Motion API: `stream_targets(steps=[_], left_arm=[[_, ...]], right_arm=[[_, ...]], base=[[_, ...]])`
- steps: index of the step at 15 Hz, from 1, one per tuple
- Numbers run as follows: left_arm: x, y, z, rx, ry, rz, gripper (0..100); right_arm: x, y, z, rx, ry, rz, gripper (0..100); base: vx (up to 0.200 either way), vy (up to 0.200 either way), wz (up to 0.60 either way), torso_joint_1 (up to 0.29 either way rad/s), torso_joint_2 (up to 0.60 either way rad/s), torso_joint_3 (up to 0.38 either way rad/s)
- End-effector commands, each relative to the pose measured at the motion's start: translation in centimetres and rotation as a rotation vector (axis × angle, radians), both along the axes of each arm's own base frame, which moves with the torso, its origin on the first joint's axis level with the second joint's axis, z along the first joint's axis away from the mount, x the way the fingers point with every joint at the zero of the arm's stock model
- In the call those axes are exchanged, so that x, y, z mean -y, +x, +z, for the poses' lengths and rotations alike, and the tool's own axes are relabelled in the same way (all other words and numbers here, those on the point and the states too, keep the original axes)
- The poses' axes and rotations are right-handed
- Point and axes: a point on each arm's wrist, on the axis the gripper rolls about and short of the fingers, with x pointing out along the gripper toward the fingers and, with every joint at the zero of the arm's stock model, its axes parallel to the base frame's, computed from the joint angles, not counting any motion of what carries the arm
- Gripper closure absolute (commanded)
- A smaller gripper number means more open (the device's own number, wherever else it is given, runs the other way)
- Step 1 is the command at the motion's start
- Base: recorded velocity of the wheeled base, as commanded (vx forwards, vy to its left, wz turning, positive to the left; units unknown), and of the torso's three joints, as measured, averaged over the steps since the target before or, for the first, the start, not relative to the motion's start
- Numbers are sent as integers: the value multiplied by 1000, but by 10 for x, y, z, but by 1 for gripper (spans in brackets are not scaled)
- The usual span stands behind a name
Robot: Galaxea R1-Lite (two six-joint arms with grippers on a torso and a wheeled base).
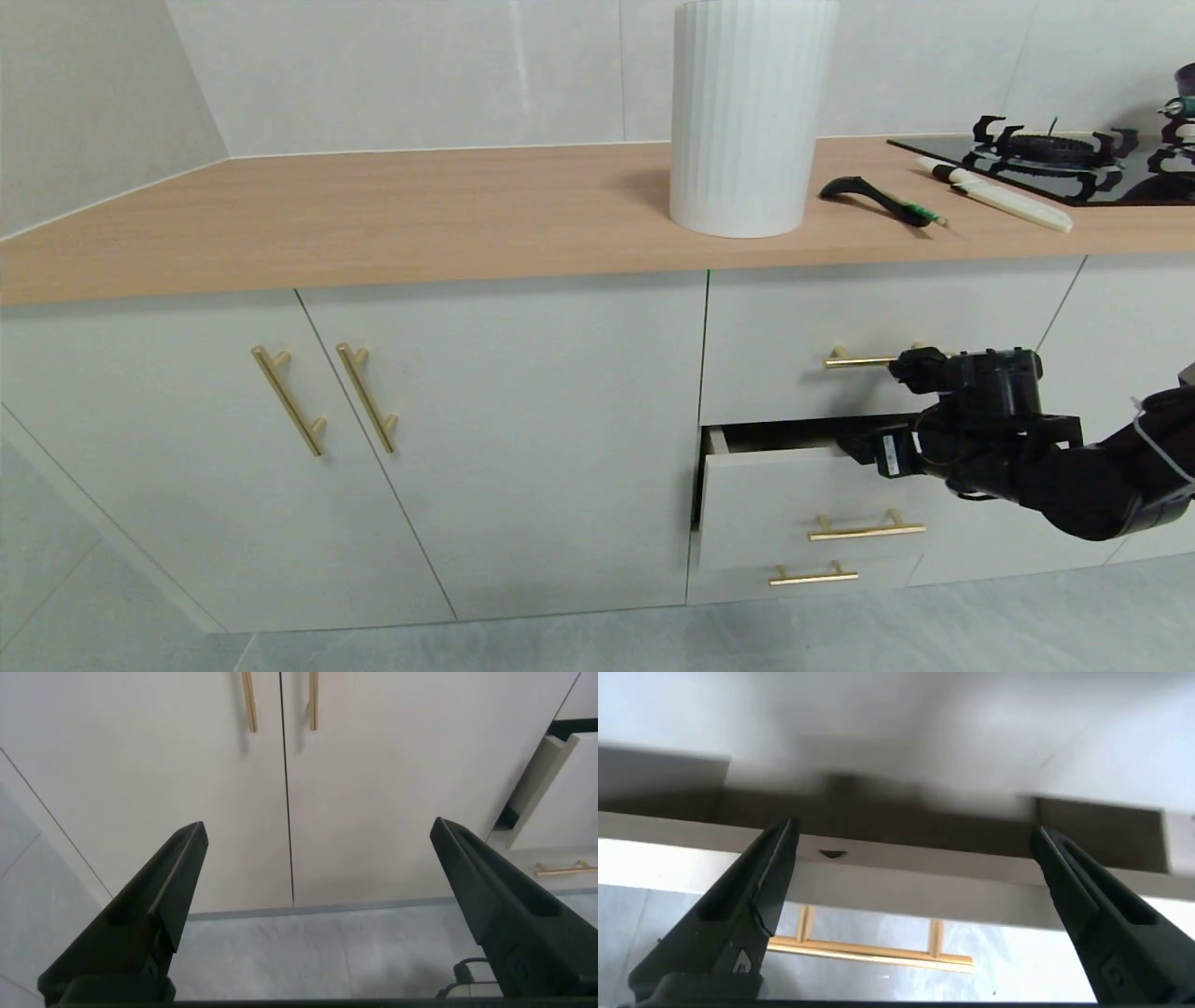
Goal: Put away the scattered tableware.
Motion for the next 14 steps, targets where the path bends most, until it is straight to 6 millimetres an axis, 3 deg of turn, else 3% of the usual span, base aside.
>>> stream_targets(steps=[1, 8, 9, 12, 14], left_arm=[[0, 0, 0, -1, 0, 0, 0], [0, 0, 0, -1, 0, 0, 0], [0, 0, 0, -1, 0, 0, 0], [0, 0, 0, -1, 0, 0, 0], [0, 0, 0, -1, 0, 0, 0]], right_arm=[[0, -15, 1, -18, -3, 9, 0], [4, -61, 17, -24, -7, 25, 0], [5, -80, 20, -28, -9, 33, 0], [2, -111, 16, -56, -39, 46, 0], [3, -119, 14, -69, -41, 50, 0]], base=[[0, 0, 0, 0, 0, 0], [0, 0, 0, 0, 0, 0], [0, 0, 0, 0, 0, 0], [0, 0, 0, 0, 0, 0], [0, 0, 0, 0, 0, 0]])
